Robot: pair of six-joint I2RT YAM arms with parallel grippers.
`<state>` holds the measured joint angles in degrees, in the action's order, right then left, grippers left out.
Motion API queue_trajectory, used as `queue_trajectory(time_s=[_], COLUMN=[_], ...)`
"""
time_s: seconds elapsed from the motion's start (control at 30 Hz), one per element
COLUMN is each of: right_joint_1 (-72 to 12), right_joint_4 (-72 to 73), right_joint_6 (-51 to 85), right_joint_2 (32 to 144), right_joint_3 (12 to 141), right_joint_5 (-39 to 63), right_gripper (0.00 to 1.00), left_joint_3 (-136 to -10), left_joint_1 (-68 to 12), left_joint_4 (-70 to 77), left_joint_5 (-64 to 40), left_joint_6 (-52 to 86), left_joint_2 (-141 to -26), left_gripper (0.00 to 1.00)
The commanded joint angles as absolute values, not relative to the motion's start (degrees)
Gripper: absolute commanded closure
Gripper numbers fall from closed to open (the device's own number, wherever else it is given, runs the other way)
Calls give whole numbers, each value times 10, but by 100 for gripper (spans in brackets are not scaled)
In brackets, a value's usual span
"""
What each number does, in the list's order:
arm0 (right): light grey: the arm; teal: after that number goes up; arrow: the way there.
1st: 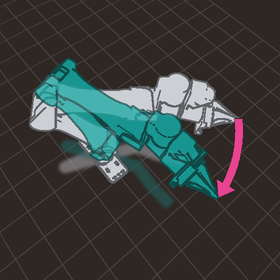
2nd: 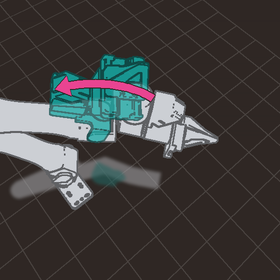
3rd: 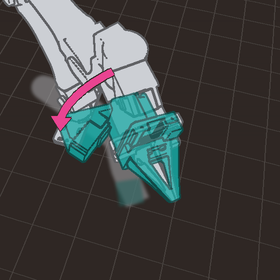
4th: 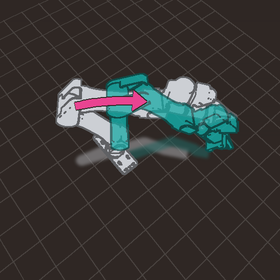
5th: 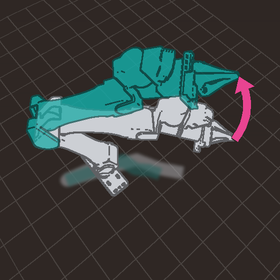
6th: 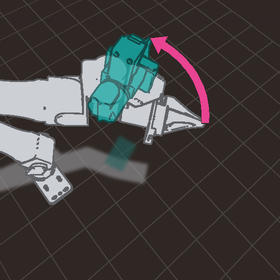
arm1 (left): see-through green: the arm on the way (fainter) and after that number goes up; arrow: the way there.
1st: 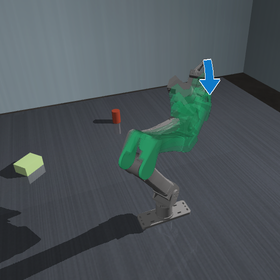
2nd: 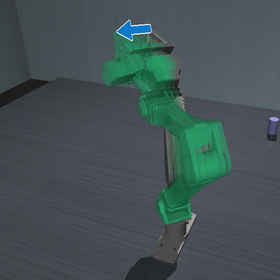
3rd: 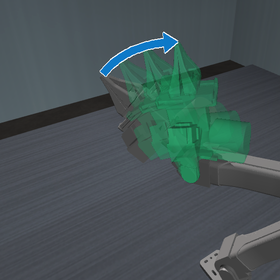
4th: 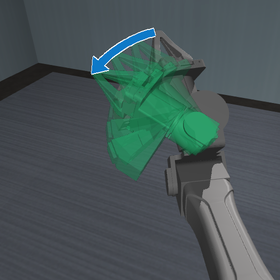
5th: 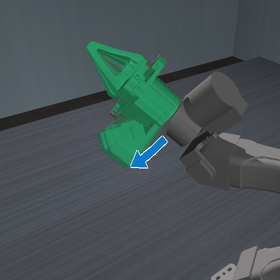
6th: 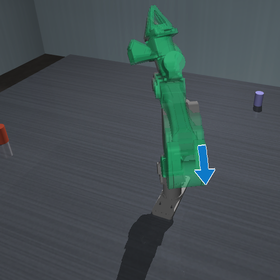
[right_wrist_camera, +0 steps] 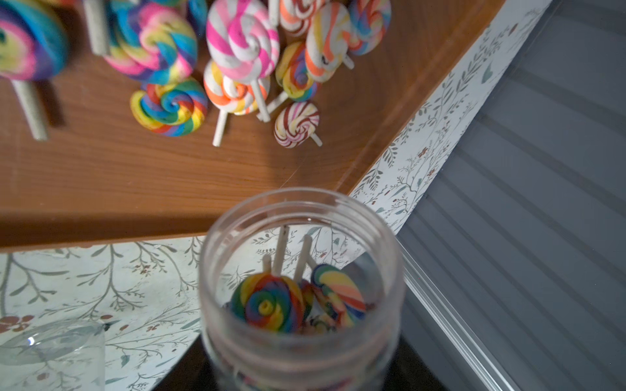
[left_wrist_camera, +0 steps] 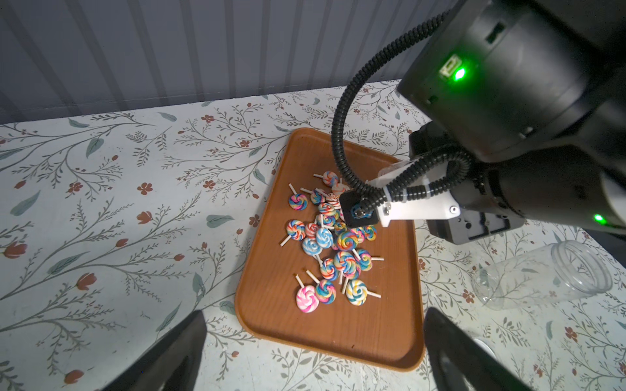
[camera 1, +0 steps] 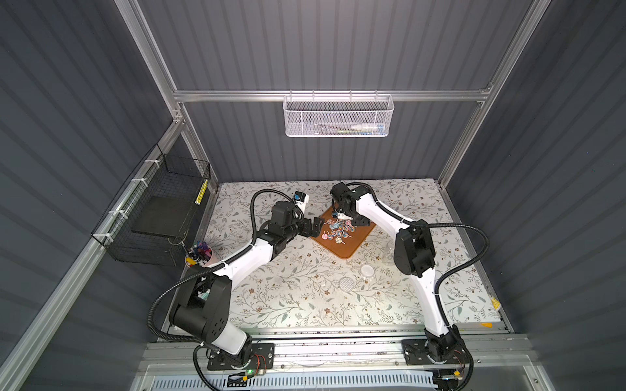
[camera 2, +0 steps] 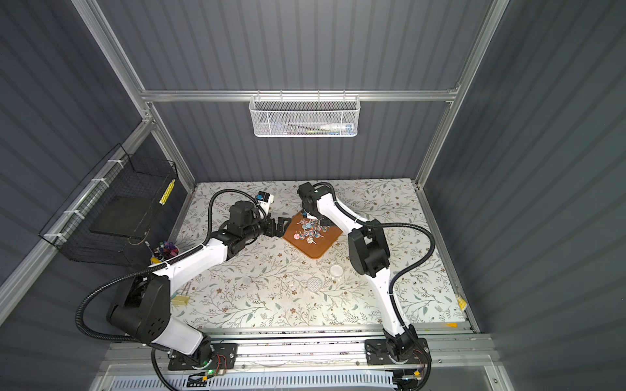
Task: Pour the candies out of the jar
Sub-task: 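Pour the candies out of the jar onto the tray.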
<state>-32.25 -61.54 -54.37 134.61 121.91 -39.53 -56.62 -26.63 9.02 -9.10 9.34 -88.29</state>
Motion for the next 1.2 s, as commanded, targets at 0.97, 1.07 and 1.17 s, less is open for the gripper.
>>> queue_trajectory(time_s=[0.97,1.07,1.17], right_joint_1=[-321,-314,-315], right_joint_4=[-490,-469,-447], right_joint_6=[-733,-763,-800], right_joint_2=[1292,1257,1241], right_joint_3=[1105,1081,1060], right_joint_5=[-465,-473,-481], right_gripper=[67,68,67], left_joint_3=[-546,-546,-546], left_joint_1=[-263,-263,-262], left_joint_4=[122,125,125], left_joint_5=[-100,-103,-102], left_joint_6=[93,93,91], left_joint_2=[-835,-835,-835], left_gripper=[0,0,0])
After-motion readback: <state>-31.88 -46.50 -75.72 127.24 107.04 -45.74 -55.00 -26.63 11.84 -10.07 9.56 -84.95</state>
